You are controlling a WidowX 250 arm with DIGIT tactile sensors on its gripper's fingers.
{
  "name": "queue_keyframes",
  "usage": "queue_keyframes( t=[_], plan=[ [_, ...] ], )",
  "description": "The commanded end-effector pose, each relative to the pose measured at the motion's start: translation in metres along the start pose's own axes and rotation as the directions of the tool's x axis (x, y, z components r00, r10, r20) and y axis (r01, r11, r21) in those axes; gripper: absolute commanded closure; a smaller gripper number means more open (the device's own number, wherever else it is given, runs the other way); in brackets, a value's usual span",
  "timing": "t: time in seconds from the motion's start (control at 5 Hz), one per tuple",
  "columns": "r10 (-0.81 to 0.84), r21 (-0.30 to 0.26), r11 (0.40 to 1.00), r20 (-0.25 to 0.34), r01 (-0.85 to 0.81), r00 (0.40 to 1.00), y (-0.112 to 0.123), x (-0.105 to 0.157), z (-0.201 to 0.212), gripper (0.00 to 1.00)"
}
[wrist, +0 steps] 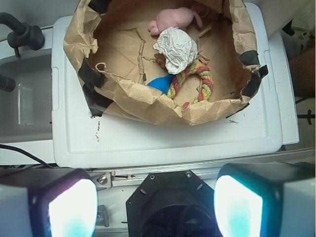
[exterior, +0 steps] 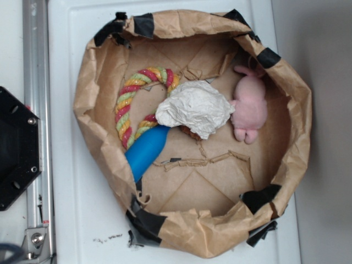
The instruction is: Grab the white paper.
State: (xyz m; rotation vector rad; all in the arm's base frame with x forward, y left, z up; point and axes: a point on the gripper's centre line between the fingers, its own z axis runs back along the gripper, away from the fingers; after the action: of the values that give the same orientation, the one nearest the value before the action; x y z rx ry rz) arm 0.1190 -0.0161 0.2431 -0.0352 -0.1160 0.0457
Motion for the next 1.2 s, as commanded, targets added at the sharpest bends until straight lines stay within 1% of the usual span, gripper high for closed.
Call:
queue_keyframes(
  t=[0.0,0.2,0.4,0.6,0.8,1.0],
  plan=[
    [0.0,0.0,1.0,0.0,0.0,1.0,0.0,0.0,0.0,0.0],
    [0.016,0.031,0.999,0.037,-0.017,0.999,0.02,0.047,-0.019,0.0],
    [-0.019,0.015,1.0,0.044,0.018,0.999,0.025,0.078,-0.037,0.0],
    [-0.08,0.004,0.997,0.043,0.08,0.996,0.022,0.094,-0.062,0.0],
    [-0.133,0.016,0.991,0.03,0.132,0.991,0.029,0.11,-0.099,0.0],
    [-0.153,0.041,0.988,0.029,0.152,0.988,0.02,0.124,-0.141,0.0]
  ],
)
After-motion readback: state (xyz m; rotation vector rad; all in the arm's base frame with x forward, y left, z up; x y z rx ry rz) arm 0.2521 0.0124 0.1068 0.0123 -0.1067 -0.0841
